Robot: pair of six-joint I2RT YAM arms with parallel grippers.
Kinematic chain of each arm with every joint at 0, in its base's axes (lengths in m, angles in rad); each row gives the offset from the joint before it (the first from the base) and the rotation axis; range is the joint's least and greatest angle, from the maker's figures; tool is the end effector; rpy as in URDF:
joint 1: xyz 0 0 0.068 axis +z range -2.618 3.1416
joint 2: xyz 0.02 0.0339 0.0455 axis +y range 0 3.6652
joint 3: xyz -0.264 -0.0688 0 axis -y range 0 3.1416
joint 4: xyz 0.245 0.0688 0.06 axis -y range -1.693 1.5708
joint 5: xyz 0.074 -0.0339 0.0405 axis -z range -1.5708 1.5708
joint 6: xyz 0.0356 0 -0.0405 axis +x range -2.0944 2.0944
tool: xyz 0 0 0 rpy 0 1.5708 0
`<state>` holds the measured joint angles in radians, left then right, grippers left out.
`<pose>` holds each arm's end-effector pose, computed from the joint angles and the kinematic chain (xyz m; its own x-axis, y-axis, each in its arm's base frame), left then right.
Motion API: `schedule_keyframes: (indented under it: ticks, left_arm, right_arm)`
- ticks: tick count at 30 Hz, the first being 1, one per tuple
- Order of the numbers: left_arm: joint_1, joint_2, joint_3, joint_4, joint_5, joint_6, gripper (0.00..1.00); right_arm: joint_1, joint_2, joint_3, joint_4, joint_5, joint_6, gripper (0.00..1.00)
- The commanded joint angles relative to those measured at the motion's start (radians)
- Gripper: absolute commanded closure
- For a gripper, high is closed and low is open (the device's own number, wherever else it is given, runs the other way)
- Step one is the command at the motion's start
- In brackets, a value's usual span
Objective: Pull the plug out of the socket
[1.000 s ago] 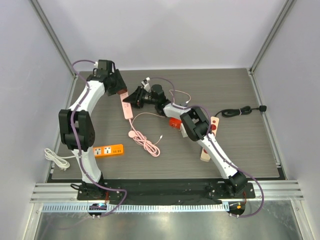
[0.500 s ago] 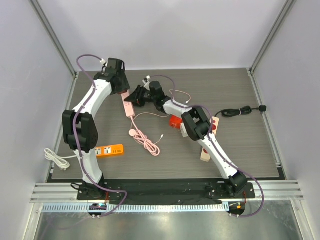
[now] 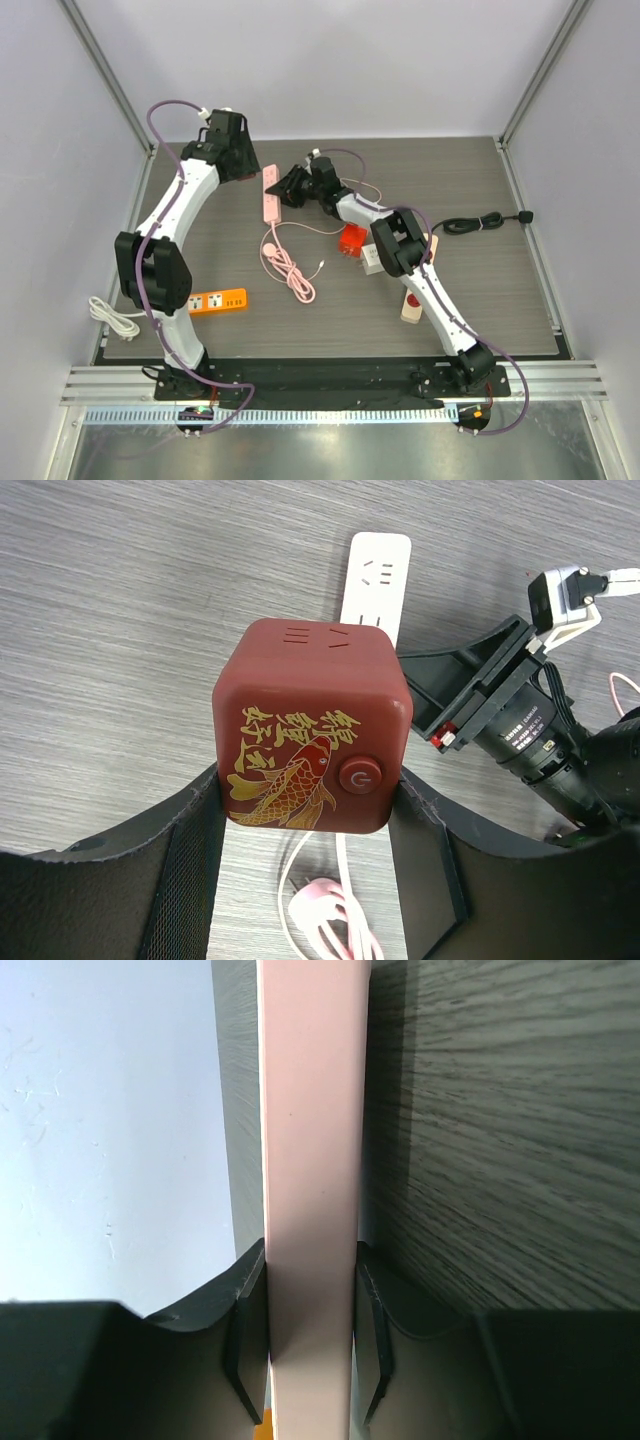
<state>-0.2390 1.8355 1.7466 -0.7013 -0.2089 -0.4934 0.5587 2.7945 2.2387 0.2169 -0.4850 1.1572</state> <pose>0.4050 -0.0911 0.3290 -0.6505 -0.3184 -0.6896 -0.2479 0.9472 -0.2035 0.5064 0.3361 0.0899 -0.8841 0.4027 -0.2371 -0.0802 0.3692 0.9259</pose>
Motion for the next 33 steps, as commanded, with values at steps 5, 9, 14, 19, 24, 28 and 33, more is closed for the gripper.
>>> schedule_keyframes:
  ticks: [5,9,14,19,24,28,33]
  left_arm:
    - [0.001,-0.050,0.011,0.025,0.005,0.006,1.00]
    - [0.000,-0.048,0.011,0.025,0.005,0.003,1.00]
    - [0.000,-0.047,0.010,0.025,0.012,-0.005,1.00]
    - [-0.003,-0.048,0.007,0.025,0.013,-0.008,1.00]
    - [-0.002,-0.059,-0.002,0.032,0.017,-0.016,1.00]
    - [-0.003,-0.068,-0.012,0.042,0.037,-0.025,1.00]
    - [-0.013,-0.062,-0.013,0.048,0.058,-0.030,1.00]
  right_arm:
    - [-0.002,0.051,0.091,-0.137,0.054,-0.123,0.60]
    - [-0.011,0.065,0.163,-0.168,0.028,-0.183,0.39]
    - [-0.022,0.017,0.180,-0.217,0.026,-0.280,0.20]
    - [-0.029,-0.045,0.168,-0.318,0.065,-0.379,0.16]
    - [-0.043,-0.124,0.144,-0.324,0.020,-0.406,0.13]
    - [-0.049,-0.187,0.073,-0.274,-0.036,-0.401,0.12]
    - [-0.057,-0.266,-0.037,-0.113,-0.119,-0.335,0.12]
